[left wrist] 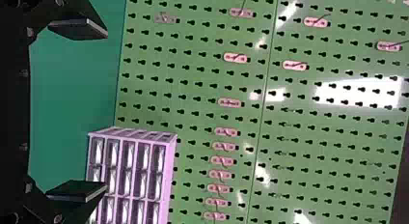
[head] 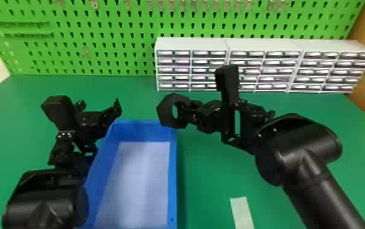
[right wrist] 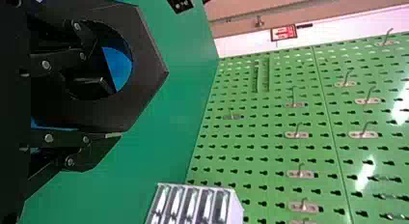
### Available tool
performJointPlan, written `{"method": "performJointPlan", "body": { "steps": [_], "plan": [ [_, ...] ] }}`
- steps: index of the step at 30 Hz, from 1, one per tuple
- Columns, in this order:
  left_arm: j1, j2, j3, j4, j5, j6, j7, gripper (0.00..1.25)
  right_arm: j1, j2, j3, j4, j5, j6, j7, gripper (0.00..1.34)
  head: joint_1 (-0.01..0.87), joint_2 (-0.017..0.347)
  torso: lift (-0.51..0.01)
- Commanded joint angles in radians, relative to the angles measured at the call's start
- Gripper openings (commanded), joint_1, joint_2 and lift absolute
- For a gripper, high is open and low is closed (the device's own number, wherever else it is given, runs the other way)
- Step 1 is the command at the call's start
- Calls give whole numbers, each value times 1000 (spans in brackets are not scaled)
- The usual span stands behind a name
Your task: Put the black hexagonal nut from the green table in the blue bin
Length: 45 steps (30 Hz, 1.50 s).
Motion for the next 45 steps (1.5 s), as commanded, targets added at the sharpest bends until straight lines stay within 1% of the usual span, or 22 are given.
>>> {"method": "performJointPlan", "body": {
  "steps": [1,16,23,28,34,45],
  "plan": [
    [0,0,2,0,0,0,0,1075,-13,-5,27,21,-16,2,11,242,686,51,-97],
    [-2,0,0,3,0,0,0,1075,-28,-6,83,67,-38,-1,47,241,686,51,-97],
    [-2,0,0,3,0,0,0,1075,-42,-5,115,104,-49,-1,90,241,686,51,-97],
    [-2,0,0,3,0,0,0,1075,-49,-5,139,115,-49,1,97,241,686,51,-97],
    [-3,0,-2,3,0,0,0,1075,-66,-5,159,141,-52,2,139,241,686,51,-97],
    [-5,0,-2,3,0,0,0,1075,-66,-5,162,147,-61,-1,143,242,686,51,-97]
  ]
}}
